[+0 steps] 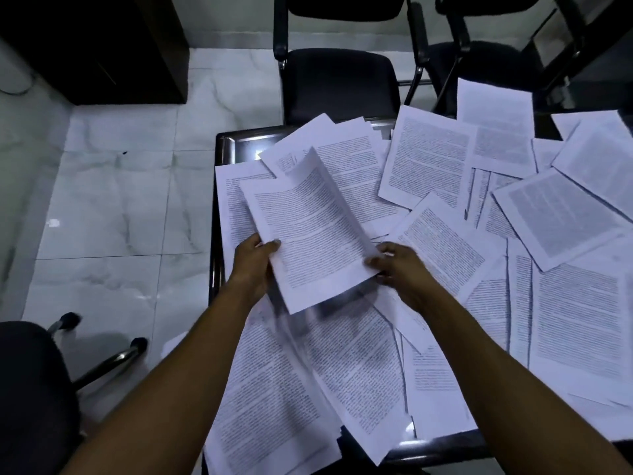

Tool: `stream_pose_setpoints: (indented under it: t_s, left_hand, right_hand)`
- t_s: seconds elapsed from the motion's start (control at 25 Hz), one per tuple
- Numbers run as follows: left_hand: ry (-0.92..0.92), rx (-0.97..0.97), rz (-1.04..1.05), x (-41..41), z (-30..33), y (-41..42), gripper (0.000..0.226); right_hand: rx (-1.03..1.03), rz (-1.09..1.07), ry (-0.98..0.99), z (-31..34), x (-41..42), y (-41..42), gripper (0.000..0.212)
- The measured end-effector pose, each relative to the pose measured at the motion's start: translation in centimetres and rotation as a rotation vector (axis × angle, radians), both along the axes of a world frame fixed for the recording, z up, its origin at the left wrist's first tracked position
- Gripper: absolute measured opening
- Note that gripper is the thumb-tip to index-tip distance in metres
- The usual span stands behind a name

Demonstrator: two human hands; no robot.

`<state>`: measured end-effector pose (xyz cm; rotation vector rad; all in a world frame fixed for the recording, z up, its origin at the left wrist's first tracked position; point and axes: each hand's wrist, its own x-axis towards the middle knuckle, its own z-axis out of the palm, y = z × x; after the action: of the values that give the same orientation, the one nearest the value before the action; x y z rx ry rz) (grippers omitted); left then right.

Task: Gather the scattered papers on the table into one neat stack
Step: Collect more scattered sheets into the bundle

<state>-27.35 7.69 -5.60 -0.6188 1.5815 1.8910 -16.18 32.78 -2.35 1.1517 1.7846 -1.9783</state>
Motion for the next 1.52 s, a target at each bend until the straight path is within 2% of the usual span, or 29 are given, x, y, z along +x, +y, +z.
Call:
stream_pose_setpoints:
  t_s: [0.08,0.12,0.2,0.28,0.36,0.44,0.56,0.68,0.8,0.96,1.08,1.2,1.28,1.36,1.44,1.52]
  left_hand:
    - [0.043,-0.066,0.017,0.9,-0.2,0.5,0.028]
    - [0.074,-0.102,0.014,1.3,-0.3,0.7,0.029]
    - [0.109,-0.161,-0.023,1.9,-0.5,1.1,0.030]
    - [0.123,-0.193,-0.093,2.4,-0.3,2.3,0.035]
    - [0.148,-0.234,-0.208,3.0,0.4,4.7,0.034]
    - [0.197,-0.251,-0.365,3.6,1.1,7.9,0.029]
    - [0.326,-0.370,-0.606,4.1,1.0,13.4,0.022]
    - [0.439,-0.569,-0.741,4.5,0.8,18.6,0.023]
    - [0.507,-0.625,-0.780,5.2,0.4,22.1,0.024]
    - [0.471,-0.689,-0.675,5.7,-0.1,22.4,0.025]
    - [0.471,-0.700,-0.639,6.1,-0.2,22.0,0.024]
    - [0.396,-0.614,-0.601,6.2,0.2,21.5,0.022]
    - [0.350,-0.563,-0.487,6.2,0.3,20.6,0.015]
    - [0.268,-0.488,-0.281,6.2,0.2,19.0,0.016]
    - [0.174,-0.394,-0.094,6.6,0.0,17.1,0.018]
    - [0.092,-0.352,-0.002,7.4,-0.2,15.6,0.014]
  right_hand:
    - [-0.051,0.203,-0.062,-0.1,1.0,1.3,0.011]
    - [0.009,0.285,-0.092,-0.2,1.3,2.3,0.013]
    - [0.371,0.334,-0.124,-1.0,1.7,4.8,0.025]
    - [0.756,0.168,-0.113,-1.4,2.5,7.5,0.031]
    - [0.820,-0.062,-0.129,-1.5,3.9,10.6,0.036]
    - [0.778,-0.198,-0.182,-1.6,5.7,12.9,0.039]
    - [0.674,-0.243,-0.236,-2.1,8.7,14.3,0.039]
    - [0.590,-0.245,-0.241,-2.6,11.2,14.7,0.040]
    - [0.585,-0.285,-0.260,-3.0,11.8,15.8,0.046]
    - [0.411,-0.416,-0.229,-3.7,11.3,17.0,0.062]
    - [0.247,-0.448,-0.181,-4.3,10.4,17.7,0.041]
    - [0.009,-0.481,-0.014,-3.4,9.1,17.8,0.016]
    - [0.053,-0.551,0.046,-2.7,8.7,18.6,0.009]
    - [0.102,-0.675,0.122,-2.1,9.0,19.9,0.016]
    - [0.038,-0.823,0.187,-2.1,10.0,21.3,0.031]
    - [-0.058,-0.913,0.180,-2.4,11.4,21.9,0.039]
